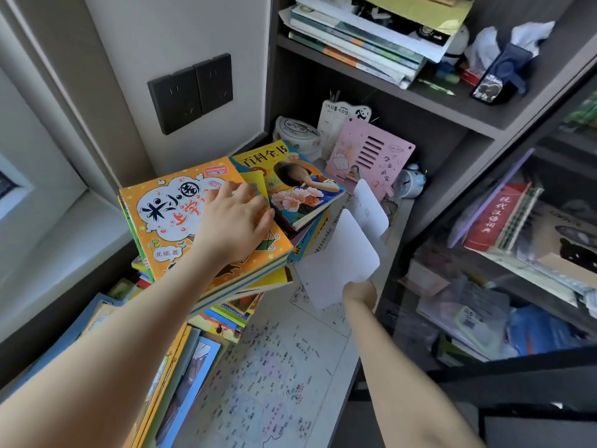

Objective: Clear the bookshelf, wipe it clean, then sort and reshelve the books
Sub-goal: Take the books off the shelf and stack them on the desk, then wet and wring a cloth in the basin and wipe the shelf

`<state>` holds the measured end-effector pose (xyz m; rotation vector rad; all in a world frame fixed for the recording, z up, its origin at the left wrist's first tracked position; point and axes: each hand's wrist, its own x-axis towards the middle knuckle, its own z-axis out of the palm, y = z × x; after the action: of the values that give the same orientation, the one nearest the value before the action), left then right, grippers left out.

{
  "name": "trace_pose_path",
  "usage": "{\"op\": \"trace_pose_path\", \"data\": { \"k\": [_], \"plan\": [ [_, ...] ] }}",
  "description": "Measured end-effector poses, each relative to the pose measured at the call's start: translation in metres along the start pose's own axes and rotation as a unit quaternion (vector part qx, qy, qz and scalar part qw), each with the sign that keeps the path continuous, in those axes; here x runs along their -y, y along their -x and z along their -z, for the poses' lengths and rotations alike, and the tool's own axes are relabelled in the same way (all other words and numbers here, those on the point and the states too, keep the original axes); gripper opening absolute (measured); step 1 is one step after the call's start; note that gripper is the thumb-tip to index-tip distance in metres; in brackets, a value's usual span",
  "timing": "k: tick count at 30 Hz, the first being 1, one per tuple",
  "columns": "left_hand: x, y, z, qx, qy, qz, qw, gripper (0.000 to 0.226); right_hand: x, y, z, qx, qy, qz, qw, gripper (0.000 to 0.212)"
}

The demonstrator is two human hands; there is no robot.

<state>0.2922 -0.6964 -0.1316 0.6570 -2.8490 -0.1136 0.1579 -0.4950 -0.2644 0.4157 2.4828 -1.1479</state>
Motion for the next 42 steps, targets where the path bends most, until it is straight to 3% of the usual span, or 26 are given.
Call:
{"op": "trace_pose_path", "data": {
  "k": [4,7,10,13,17,20,23,28,36,39,42],
  "plan": [
    [-0.002,0.000,0.002,0.002,0.008,0.004,1.000,0.067,-0.011,0.025,0.011,0.068,0.026,-0.018,0.997,0.016],
    [-0.002,0.002,0.008,0.004,0.035,0.013,0.999,0.044,-0.020,0.056,0.021,0.164,0.024,-0.014,0.986,0.020],
    [-0.011,0.016,0.021,-0.044,0.074,0.010,0.996,0.041,-0.023,0.093,0.039,0.274,0.050,0.021,0.960,0.026],
    [-0.045,0.054,0.037,-0.113,0.132,-0.065,0.983,0.032,-0.027,0.128,0.077,0.379,0.079,0.116,0.915,0.022],
    [-0.102,0.119,0.054,-0.040,0.173,-0.228,0.957,0.033,-0.046,0.157,0.132,0.463,0.129,0.194,0.855,0.025],
    [-0.145,0.146,0.060,0.014,0.171,-0.304,0.937,0.027,-0.066,0.164,0.173,0.482,0.140,0.208,0.840,0.028],
    [-0.201,0.157,0.065,0.031,0.188,-0.342,0.920,0.027,-0.097,0.154,0.216,0.466,0.142,0.201,0.850,0.028],
    [-0.321,0.171,0.056,0.040,0.211,-0.410,0.886,0.030,-0.170,0.126,0.317,0.400,0.074,0.159,0.899,0.019],
    [-0.558,0.220,0.019,0.112,0.232,-0.543,0.799,0.030,-0.339,0.099,0.505,0.203,-0.096,0.042,0.974,0.013],
    [-0.636,0.248,0.007,0.123,0.231,-0.598,0.758,0.031,-0.396,0.103,0.558,0.109,-0.162,-0.030,0.980,0.011],
    [-0.720,0.281,-0.005,0.137,0.215,-0.654,0.712,0.032,-0.455,0.109,0.612,0.015,-0.243,-0.098,0.965,0.009]
  ]
}}
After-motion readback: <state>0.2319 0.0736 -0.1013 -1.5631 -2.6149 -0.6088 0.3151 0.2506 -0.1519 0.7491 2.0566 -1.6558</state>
